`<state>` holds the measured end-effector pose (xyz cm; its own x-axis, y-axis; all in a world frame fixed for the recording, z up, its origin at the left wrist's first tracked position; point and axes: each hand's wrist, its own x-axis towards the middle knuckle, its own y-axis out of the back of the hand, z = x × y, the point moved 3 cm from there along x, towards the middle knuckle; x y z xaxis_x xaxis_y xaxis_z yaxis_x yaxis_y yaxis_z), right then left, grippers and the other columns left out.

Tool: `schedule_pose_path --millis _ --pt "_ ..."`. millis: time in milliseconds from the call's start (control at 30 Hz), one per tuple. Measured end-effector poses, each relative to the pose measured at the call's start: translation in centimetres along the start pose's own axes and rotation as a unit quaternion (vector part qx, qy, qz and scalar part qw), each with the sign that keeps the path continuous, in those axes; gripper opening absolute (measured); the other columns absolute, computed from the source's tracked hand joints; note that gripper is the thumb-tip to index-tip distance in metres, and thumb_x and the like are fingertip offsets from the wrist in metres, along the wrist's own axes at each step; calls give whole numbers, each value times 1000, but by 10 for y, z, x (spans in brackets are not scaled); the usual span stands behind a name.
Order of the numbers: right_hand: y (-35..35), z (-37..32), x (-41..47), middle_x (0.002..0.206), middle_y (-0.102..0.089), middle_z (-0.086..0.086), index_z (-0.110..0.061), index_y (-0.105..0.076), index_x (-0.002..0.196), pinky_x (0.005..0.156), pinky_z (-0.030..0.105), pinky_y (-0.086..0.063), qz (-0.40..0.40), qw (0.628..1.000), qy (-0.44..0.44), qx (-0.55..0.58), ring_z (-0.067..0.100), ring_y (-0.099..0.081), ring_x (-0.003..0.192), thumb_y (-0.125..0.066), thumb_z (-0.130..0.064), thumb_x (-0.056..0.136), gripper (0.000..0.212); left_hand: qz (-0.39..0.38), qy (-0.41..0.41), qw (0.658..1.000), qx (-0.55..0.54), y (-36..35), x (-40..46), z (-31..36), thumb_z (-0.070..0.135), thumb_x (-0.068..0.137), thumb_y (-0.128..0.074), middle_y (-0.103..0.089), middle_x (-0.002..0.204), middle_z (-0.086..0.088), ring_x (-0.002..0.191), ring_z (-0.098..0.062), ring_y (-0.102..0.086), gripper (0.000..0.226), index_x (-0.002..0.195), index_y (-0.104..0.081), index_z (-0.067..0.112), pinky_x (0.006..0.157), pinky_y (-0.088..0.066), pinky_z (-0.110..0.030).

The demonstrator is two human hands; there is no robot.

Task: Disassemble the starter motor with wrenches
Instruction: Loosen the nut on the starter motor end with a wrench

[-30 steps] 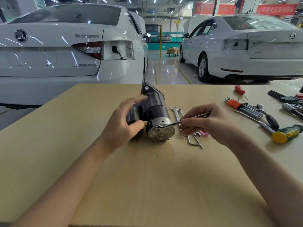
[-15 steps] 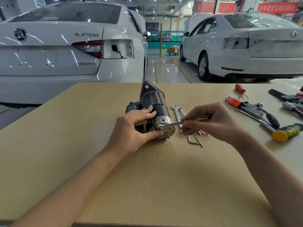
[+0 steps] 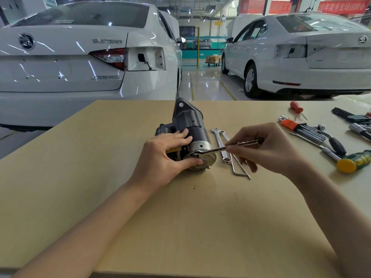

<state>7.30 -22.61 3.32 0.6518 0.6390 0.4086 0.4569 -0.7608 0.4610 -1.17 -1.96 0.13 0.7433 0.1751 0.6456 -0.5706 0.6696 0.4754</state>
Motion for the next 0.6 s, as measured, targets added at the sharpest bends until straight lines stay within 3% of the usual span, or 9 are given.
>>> schedule_pose_path --millis 133,300,400,500,600 --pt "-2 -12 -1 55 -66 -1 -10 -71 75 37 22 -44 54 998 33 -13 13 -55 36 -81 -10 71 10 5 6 1000 -3 0 -1 1 33 55 -89 -67 123 -3 115 -5 -61 63 111 -72 9 105 -43 -21" --pt "-4 -11 10 57 -68 10 0 -60 74 45 22 -52 104 989 -1 104 19 -64 44 -82 -9 57 29 9 15 1000 -11 0 -2 3 44 55 -82 -65 122 5 115 -2 -61 65 111 -72 13 106 -44 -29" --pt "-12 -1 13 60 -67 13 -5 -66 73 46 23 -51 71 977 -44 196 21 -63 46 -78 -12 62 18 15 29 999 -28 -1 -2 0 45 53 -83 -63 120 12 115 2 -60 66 111 -72 15 105 -44 -24" --pt "-19 5 11 73 -72 17 -13 -73 74 56 27 -56 31 974 -42 222 25 -70 60 -76 -17 68 8 17 22 999 -26 -2 -3 -1 47 53 -82 -62 119 14 113 5 -60 67 111 -72 16 103 -44 -18" --pt "-19 14 8 77 -73 18 -13 -75 72 62 28 -58 13 969 -60 239 27 -73 68 -82 -18 63 13 15 20 999 -23 -2 -3 -1 47 53 -82 -63 120 13 113 5 -60 66 112 -71 19 103 -44 -20"
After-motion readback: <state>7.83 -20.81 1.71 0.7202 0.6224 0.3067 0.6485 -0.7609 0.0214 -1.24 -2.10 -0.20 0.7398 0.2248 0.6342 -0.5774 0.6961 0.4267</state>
